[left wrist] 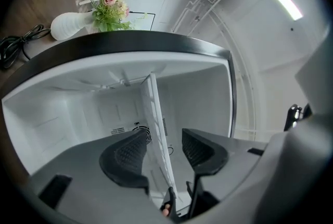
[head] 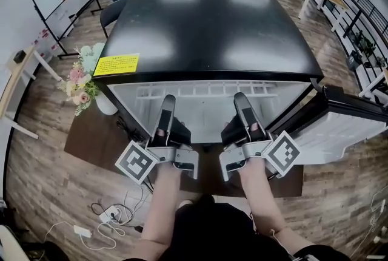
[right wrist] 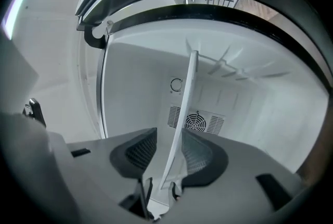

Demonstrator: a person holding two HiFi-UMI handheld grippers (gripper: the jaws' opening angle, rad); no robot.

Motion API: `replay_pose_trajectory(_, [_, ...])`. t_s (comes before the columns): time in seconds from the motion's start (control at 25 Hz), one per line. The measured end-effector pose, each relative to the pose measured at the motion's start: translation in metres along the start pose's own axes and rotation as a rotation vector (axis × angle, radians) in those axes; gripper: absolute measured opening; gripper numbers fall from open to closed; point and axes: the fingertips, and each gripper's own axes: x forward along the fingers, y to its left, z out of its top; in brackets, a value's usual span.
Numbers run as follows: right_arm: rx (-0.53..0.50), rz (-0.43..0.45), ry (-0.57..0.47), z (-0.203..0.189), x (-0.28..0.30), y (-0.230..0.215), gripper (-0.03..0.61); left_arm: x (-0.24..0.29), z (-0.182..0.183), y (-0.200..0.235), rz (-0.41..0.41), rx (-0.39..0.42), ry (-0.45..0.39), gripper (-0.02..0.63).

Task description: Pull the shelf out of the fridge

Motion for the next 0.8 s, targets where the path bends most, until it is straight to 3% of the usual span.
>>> replay_pose_trajectory(0.8, [0.047, -0.119, -0.113, 0.021, 0.035, -0.03, 0.057, 0.037, 0.021, 0.019, 0.044, -0.041, -0.03, 0.175])
